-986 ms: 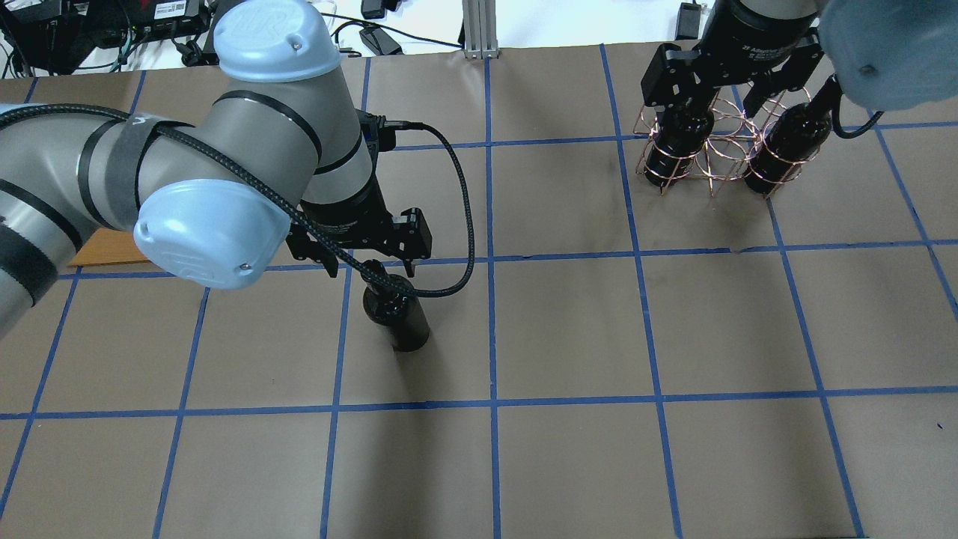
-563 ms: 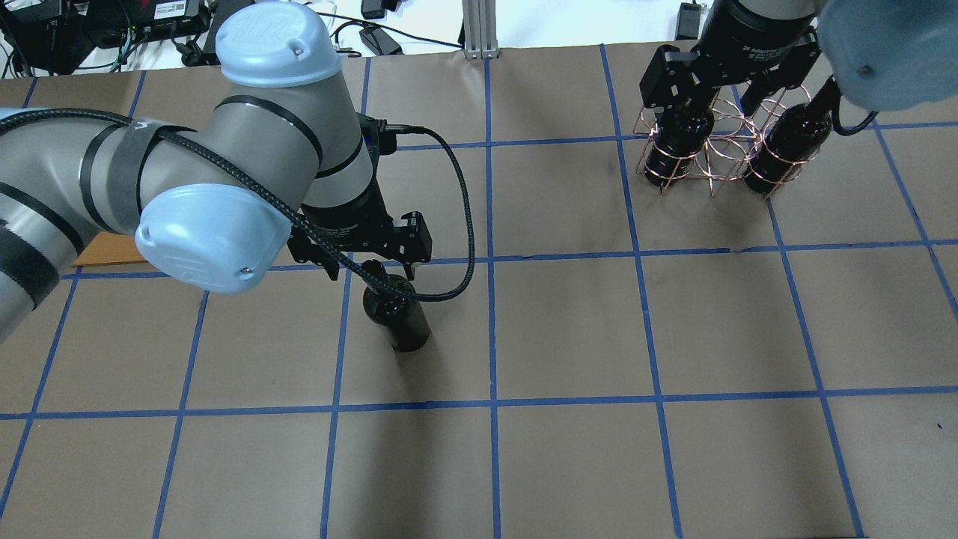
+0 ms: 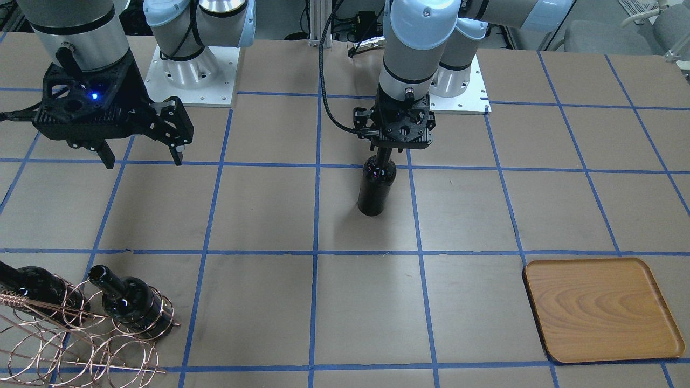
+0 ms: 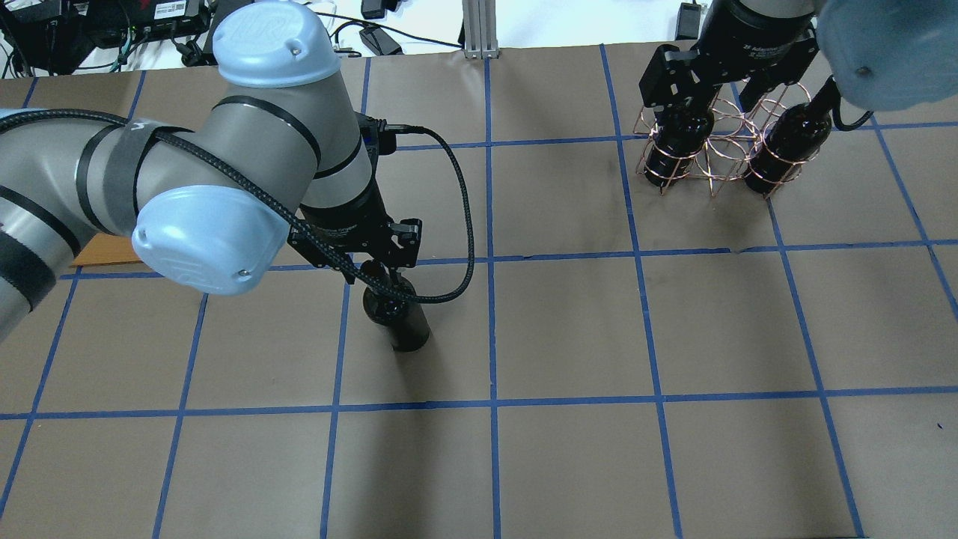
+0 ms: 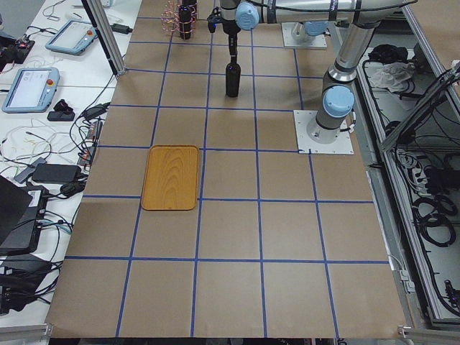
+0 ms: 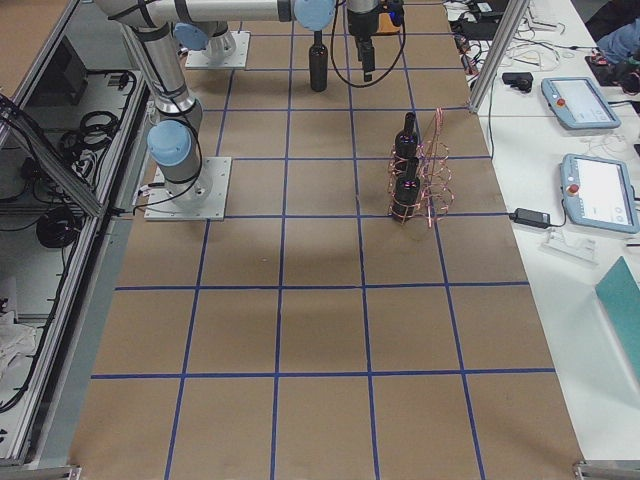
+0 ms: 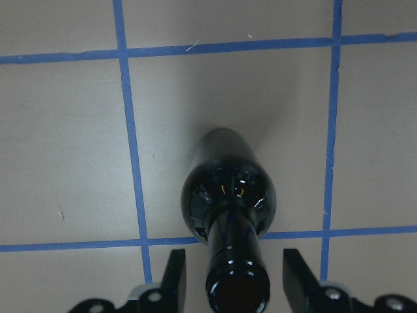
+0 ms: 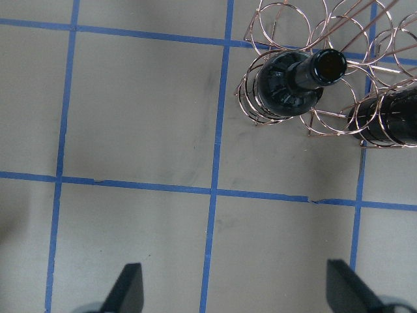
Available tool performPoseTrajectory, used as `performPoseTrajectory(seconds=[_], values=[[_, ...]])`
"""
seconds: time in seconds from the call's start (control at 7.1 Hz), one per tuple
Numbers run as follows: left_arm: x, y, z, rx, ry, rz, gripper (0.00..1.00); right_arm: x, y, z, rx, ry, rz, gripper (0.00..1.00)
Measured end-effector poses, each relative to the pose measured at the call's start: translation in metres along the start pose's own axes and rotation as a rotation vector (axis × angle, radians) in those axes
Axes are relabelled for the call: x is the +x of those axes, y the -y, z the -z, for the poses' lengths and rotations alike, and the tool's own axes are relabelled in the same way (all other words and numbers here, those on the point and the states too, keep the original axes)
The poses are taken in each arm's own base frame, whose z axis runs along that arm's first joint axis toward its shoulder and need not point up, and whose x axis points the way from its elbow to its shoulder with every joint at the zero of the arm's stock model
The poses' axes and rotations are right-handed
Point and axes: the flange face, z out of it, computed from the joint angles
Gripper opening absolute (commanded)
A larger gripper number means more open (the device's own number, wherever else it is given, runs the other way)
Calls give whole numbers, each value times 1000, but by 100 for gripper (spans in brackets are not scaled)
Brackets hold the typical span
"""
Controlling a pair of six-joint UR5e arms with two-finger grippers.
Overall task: Take wine from basket and place on tray
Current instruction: 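Move the left gripper over the standing bottle and lower onto its neck, then close the left gripper on the bottle neck and lift it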
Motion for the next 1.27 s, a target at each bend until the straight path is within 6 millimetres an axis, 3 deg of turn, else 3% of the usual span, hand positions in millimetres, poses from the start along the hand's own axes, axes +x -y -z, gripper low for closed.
performPoseTrajectory(seconds=[0.14,0.42,0.85,1.13,1.27], values=[[0,-1,1,2,-1,-3,29,0,0,0,1,2,0,100],[0,-1,2,4,-1,-7,0,0,0,0,2,3,1,100],[-2,-5,14,30,3,-55,0,0,0,0,1,2,3,100],[-16,-2,46,81,15,-52,0,0,0,0,0,2,0,100],[-36,5,63,93,25,-57,0,-1,0,0,0,2,0,100]])
